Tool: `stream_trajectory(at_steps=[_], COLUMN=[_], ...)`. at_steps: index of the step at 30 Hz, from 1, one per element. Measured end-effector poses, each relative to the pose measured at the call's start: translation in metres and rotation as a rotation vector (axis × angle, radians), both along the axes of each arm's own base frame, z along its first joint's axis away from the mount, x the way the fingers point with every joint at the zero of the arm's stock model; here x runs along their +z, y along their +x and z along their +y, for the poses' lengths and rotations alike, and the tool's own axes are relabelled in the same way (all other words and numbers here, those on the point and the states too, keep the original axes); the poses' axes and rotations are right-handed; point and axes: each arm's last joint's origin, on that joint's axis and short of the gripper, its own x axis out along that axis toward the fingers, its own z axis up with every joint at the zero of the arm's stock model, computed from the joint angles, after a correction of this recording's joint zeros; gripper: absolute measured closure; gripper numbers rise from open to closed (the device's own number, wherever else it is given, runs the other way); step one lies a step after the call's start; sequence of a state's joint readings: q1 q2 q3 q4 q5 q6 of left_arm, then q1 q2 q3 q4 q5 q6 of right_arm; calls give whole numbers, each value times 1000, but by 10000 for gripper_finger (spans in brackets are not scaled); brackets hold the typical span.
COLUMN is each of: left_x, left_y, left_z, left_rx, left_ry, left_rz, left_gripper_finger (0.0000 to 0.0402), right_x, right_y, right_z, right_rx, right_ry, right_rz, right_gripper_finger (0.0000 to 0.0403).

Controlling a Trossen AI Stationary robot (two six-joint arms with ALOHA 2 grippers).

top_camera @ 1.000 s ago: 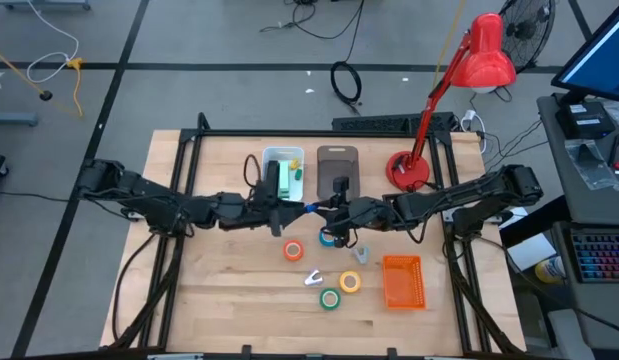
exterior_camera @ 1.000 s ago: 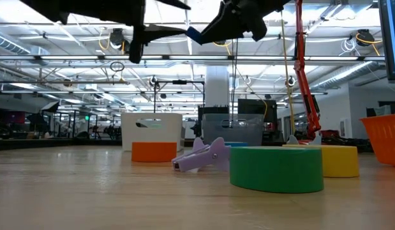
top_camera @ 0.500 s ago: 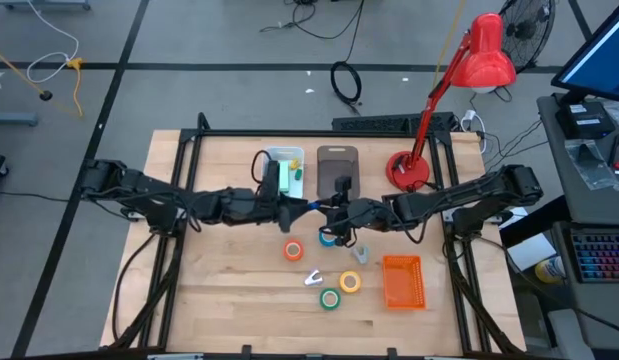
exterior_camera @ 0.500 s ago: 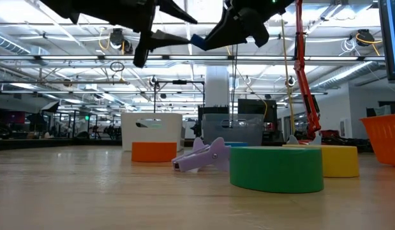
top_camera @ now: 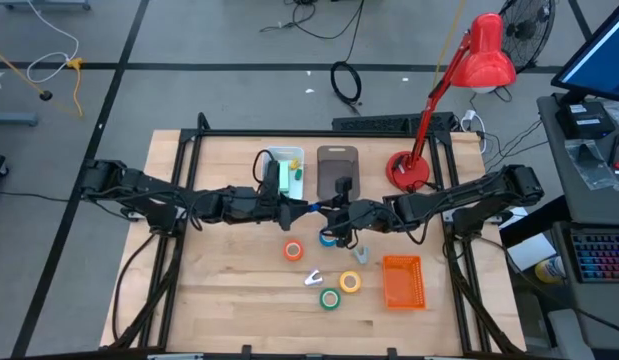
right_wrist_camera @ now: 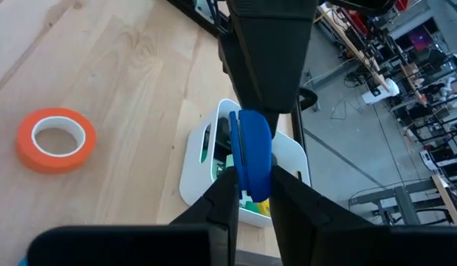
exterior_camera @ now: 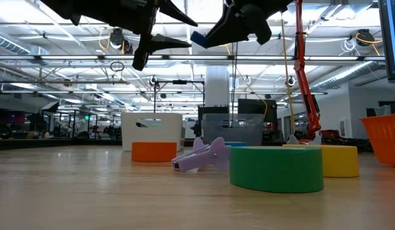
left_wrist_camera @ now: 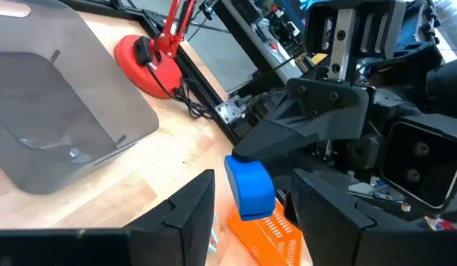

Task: Pick and place Stapler, Stapler remover, tape
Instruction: Put the blue stapler into the white bin

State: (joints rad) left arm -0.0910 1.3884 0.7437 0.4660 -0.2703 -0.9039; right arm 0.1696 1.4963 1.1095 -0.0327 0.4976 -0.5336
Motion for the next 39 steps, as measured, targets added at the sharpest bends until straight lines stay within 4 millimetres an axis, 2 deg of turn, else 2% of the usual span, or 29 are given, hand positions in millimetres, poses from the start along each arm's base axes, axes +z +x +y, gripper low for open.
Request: stream_trajectory(at_steps=[17,21,24,39], left_x=[-3,-9,-6,-7], left_y=[2,4,7,16], left_z=[-1,0,1,3], left_rx=[4,9,15,20], left_ry=[-32,-44,-52,-59], left_rz=[0,16,-22,-1], left_gripper_finger=[220,220,220,223], right_x=[2,1,1,0], right_y=[2,2,2,3], right_z=[-7,-7,-7,-7], right_rx=[1,-1,-2,-8], right_ry=[14,18,19,30], right_rz=[-19,-19,-19,-19], right_gripper_finger=[353,353,353,353])
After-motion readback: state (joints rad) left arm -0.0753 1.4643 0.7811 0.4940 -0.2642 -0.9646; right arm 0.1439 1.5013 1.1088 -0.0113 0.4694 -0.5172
